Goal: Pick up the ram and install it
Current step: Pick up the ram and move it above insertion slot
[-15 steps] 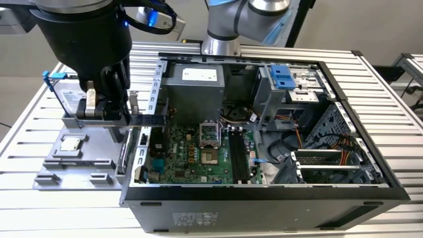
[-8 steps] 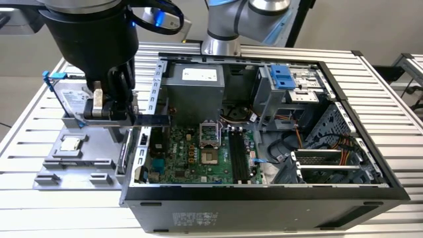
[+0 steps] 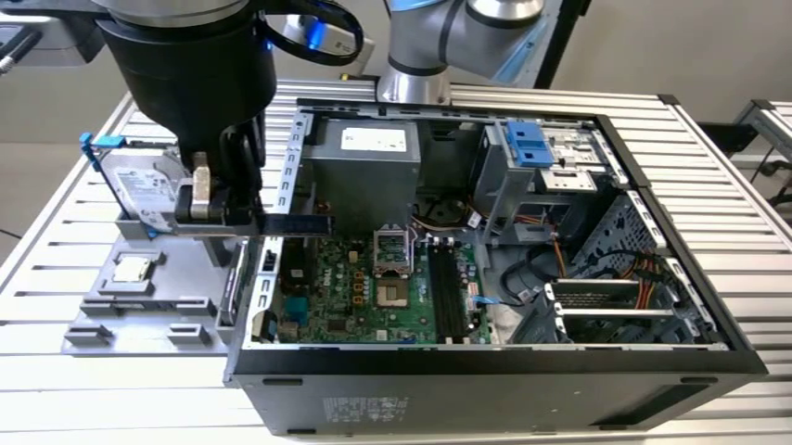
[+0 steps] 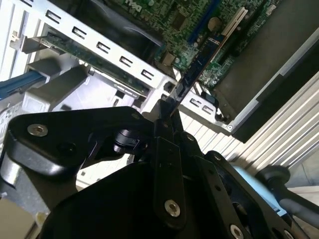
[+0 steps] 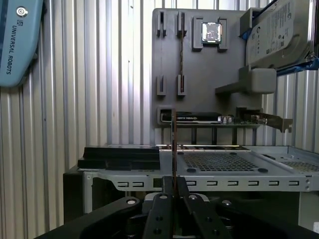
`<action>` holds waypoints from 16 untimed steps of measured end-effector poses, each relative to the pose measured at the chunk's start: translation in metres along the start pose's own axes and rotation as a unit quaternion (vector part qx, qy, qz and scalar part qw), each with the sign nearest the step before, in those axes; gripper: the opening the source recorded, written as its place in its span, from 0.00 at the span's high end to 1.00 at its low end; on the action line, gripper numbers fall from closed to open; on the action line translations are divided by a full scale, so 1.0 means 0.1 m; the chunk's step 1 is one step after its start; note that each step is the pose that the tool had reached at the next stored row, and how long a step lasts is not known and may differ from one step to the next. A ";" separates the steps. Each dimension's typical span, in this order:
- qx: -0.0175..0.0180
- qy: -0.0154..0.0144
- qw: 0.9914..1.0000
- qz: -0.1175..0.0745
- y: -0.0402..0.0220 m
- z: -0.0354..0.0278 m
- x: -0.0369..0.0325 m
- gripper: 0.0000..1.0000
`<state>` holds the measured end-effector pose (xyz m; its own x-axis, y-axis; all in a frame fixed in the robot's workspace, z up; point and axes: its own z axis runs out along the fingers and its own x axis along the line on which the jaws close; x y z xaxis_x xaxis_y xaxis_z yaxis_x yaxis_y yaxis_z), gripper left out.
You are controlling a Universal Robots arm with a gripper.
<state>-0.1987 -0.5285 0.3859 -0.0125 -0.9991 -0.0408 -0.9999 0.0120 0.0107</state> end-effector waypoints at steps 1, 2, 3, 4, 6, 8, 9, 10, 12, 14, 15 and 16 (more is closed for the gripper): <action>0.000 0.000 1.000 0.000 -0.009 0.000 0.000 1.00; 0.000 0.000 1.000 0.000 -0.018 0.000 0.000 1.00; 0.000 0.000 1.000 0.000 -0.028 -0.001 0.000 1.00; 0.000 0.000 1.000 0.000 -0.036 0.000 -0.001 1.00; 0.000 0.000 1.000 0.000 -0.054 0.000 -0.001 1.00; 0.000 0.000 1.000 0.000 -0.073 -0.001 -0.001 1.00; 0.000 0.000 1.000 0.000 -0.083 -0.001 -0.001 1.00; 0.000 0.000 1.000 0.000 -0.092 -0.001 -0.001 1.00; 0.000 0.000 1.000 0.000 -0.111 -0.001 -0.001 1.00; 0.000 0.000 1.000 0.000 -0.129 -0.001 -0.002 1.00; 0.000 0.000 1.000 0.000 -0.139 -0.001 -0.002 1.00; 0.000 0.000 1.000 0.000 -0.150 -0.002 -0.002 1.00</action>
<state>-0.1837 -0.5285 0.3859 -0.0125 -0.9991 -0.0408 -0.9999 0.0120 0.0107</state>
